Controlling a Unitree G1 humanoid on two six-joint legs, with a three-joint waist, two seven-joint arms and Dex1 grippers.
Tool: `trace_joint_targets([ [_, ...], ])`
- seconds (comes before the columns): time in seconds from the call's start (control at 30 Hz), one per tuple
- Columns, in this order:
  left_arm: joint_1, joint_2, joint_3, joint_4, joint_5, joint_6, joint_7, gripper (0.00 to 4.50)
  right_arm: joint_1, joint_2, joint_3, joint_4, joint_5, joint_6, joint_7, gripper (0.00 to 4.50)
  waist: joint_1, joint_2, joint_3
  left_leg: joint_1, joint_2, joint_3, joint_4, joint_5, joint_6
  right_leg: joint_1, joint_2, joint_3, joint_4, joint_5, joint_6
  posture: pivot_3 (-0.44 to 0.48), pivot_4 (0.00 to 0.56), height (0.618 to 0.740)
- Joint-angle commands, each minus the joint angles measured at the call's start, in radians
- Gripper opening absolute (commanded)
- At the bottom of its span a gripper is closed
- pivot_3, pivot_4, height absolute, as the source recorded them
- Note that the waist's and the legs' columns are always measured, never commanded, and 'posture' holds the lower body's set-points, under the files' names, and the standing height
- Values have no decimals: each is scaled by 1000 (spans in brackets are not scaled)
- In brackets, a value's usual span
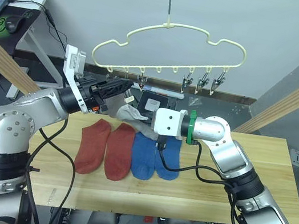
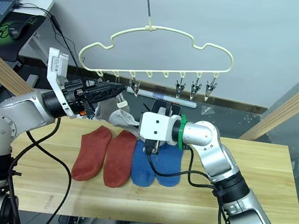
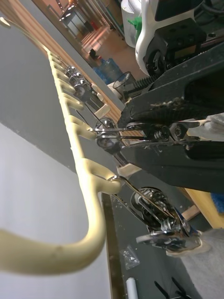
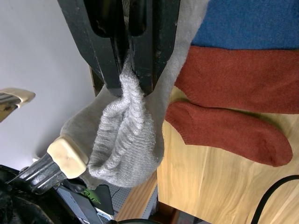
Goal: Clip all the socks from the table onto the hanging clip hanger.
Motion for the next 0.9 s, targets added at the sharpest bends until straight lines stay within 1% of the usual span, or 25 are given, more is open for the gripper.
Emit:
trace_joint_targets([
  [0.03, -11, 11, 16, 1, -18, 6, -13, 244, -20, 11, 1, -19, -10, -17, 2, 0, 0, 0, 0, 0, 0, 0, 0, 0, 0, 0, 0, 0, 0, 0, 0, -175, 316, 735],
  [0.5, -22, 10, 11, 13, -15, 15, -25, 244, -40, 40, -12, 2, -8, 35, 4, 0, -2, 0, 0, 0, 0, 0, 1, 0, 0, 0, 0, 0, 0, 0, 0, -187, 317, 735],
  [0.9, -10, 17, -2, 3, 2, 8, -40, 244, -54, 45, -36, -3, -9, 40, -21, 0, -3, -1, -1, 0, 0, 0, 1, 0, 0, 0, 0, 0, 1, 0, 0, -188, 314, 735],
])
